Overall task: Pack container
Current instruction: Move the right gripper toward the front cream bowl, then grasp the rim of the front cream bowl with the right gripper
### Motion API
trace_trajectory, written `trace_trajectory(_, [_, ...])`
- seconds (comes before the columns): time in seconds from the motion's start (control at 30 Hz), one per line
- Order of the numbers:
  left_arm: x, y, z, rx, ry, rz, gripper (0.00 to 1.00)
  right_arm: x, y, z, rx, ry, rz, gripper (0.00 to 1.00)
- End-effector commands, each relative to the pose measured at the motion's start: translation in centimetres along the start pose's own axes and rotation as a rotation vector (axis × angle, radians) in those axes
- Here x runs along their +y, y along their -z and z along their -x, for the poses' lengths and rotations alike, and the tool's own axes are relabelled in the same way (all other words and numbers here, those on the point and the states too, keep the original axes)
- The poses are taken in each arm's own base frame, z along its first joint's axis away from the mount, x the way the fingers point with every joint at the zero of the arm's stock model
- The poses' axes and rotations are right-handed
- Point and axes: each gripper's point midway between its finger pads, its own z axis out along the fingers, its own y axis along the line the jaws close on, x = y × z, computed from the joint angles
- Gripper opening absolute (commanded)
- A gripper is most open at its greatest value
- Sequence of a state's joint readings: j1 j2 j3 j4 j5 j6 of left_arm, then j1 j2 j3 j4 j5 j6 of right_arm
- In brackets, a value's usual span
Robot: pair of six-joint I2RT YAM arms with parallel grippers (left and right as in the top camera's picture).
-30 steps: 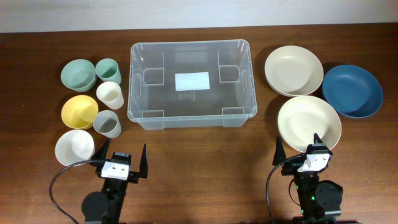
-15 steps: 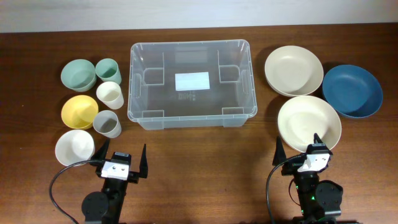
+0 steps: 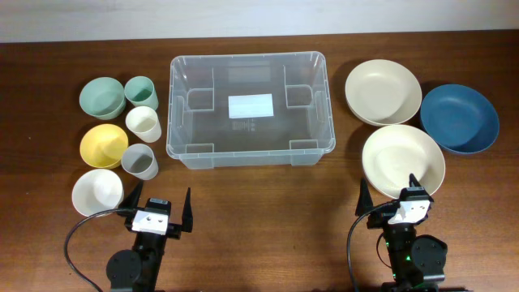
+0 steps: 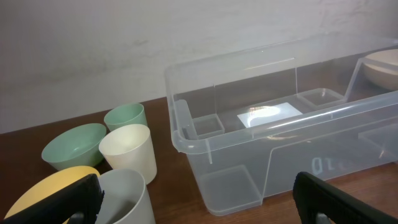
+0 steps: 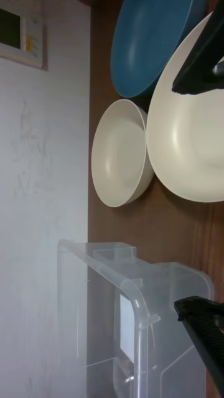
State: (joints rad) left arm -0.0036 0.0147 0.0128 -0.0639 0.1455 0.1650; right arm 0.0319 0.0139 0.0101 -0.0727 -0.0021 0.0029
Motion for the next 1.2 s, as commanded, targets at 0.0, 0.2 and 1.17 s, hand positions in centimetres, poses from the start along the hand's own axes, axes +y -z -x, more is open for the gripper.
trace_trajectory(0.0, [0.2,0.0,-0.1,0.001,-0.008,0.009,1.00,0.7,0.0,0.1,-0.011,-0.006,0.038,0.99])
trace_trajectory(0.2, [0.2,0.0,-0.1,0.001,-0.008,0.009,1.00,1.7,0.1,0.8,-0.036,-0.005,0.096,0.99])
trace_trajectory(1.17, [0.2,0.0,-0.1,0.001,-0.008,0.009,1.00,0.9,1.0,15.9,-0.070,0.134,0.047,0.99])
